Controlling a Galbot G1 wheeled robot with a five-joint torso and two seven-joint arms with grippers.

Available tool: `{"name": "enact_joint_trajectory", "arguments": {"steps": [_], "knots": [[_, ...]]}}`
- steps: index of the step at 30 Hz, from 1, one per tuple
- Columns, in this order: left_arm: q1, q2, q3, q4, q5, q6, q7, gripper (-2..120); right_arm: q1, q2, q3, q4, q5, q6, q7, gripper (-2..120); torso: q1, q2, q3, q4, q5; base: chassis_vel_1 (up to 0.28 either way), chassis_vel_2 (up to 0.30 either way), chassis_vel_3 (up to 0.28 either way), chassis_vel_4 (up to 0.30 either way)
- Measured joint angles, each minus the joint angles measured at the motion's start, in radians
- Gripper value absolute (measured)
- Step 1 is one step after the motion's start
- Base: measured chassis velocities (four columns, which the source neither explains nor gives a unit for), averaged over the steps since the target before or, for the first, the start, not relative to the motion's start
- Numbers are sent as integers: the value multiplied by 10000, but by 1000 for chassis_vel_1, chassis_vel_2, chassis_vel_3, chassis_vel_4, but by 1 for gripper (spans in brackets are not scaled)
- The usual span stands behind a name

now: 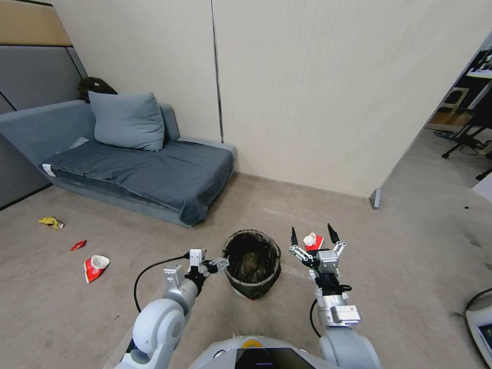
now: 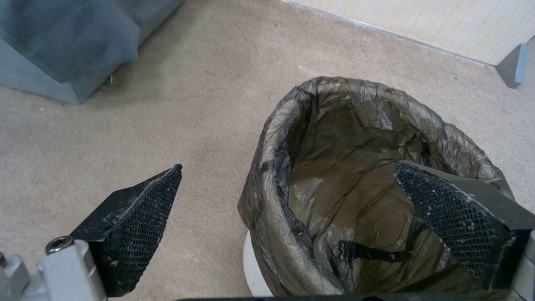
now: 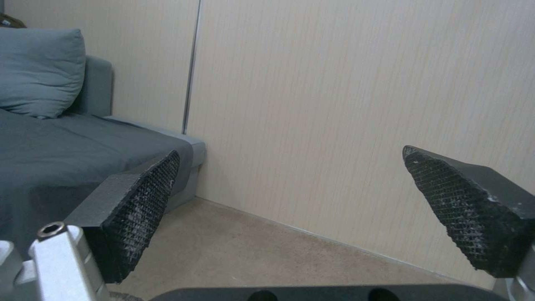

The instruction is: Pick up the trash bin, then pick up the garbage from the floor and place it into the trash bin.

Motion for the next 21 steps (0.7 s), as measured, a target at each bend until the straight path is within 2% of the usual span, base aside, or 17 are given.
{"name": "enact_joint_trajectory", "arguments": {"steps": [21], "knots": [[-569, -313, 190, 1345, 68, 116, -77, 97, 23, -1, -14, -50, -19, 7, -12, 100, 0, 0, 0, 0, -1, 0, 0, 0, 0]]}}
